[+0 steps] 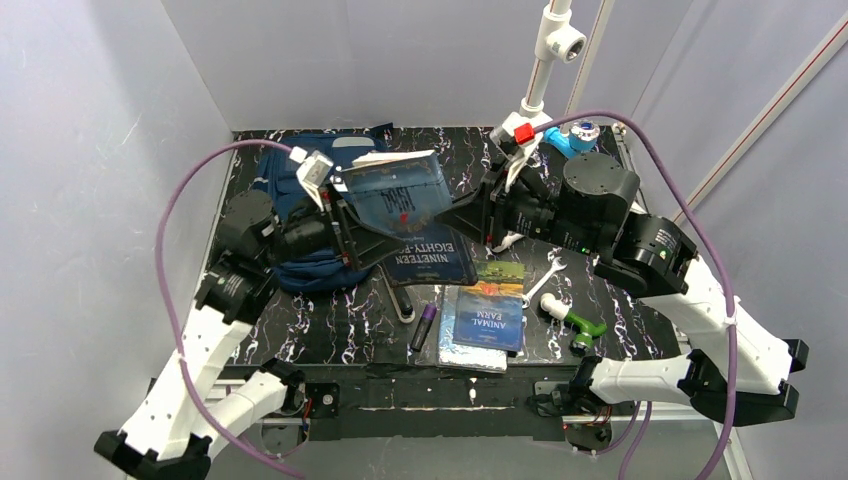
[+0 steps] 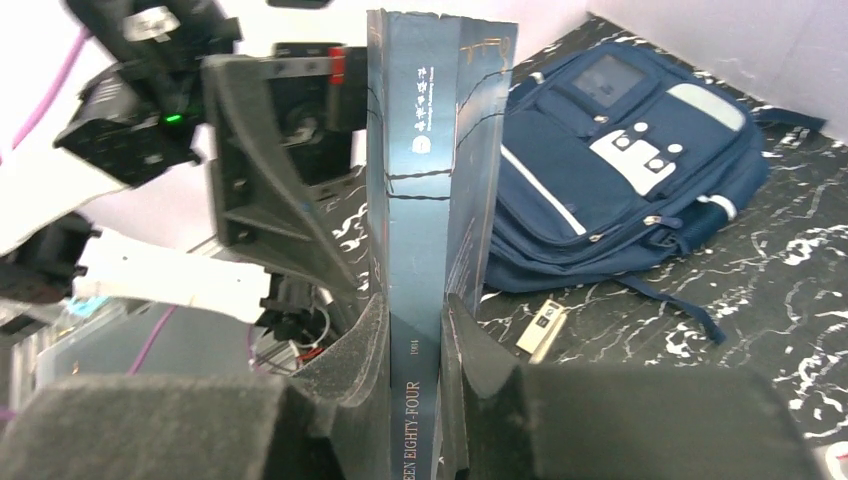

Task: Pack the student bag
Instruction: Pick up the book from the center of the board, then place the book in the student bag, then pick up the book from the center of the board.

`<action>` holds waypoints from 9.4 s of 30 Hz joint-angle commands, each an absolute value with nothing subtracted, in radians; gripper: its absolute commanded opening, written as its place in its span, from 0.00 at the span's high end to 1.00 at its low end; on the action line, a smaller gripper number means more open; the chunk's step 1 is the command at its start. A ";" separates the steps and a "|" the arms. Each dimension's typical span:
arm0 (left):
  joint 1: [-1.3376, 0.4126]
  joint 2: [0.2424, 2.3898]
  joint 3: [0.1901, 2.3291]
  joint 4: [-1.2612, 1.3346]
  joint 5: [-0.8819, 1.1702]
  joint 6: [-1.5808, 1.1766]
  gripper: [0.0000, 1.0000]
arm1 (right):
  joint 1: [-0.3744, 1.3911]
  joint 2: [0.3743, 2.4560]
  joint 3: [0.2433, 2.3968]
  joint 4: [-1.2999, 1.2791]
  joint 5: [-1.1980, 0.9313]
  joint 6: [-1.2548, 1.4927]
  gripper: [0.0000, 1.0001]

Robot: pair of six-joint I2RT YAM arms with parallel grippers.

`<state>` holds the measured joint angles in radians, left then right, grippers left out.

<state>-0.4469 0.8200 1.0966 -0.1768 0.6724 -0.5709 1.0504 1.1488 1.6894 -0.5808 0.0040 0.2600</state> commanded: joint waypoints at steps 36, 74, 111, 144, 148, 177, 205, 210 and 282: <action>-0.445 0.910 1.079 0.584 1.123 -1.017 0.30 | 1.053 0.976 1.605 -0.255 -0.089 0.360 0.99; -0.443 1.028 1.047 0.589 0.867 -1.370 1.00 | 1.053 1.009 1.375 -0.062 0.019 0.657 0.80; -0.479 0.973 1.020 0.674 0.820 -1.748 0.57 | 1.052 0.930 1.442 -0.237 0.445 1.047 0.99; -0.480 0.762 1.300 -0.774 -0.397 -0.561 1.00 | 1.055 1.219 1.551 -0.463 0.196 0.221 0.03; -0.480 0.737 1.300 -0.851 -0.757 -0.434 1.00 | 1.117 1.266 1.526 -0.451 0.194 0.042 0.02; -0.481 0.821 1.309 -1.175 -0.962 -0.630 1.00 | 1.116 2.051 1.407 0.359 0.052 -0.732 0.16; -0.480 0.656 1.083 -0.653 -0.758 -1.260 1.00 | 0.911 2.074 2.106 -0.183 0.083 0.314 0.99; -0.472 0.791 1.070 -0.583 -0.812 -1.398 1.00 | 0.896 2.077 2.160 -0.187 0.043 0.394 0.99; -0.403 0.662 0.677 -0.088 0.469 -0.830 0.19 | 0.889 2.184 2.340 -0.812 0.293 0.163 0.23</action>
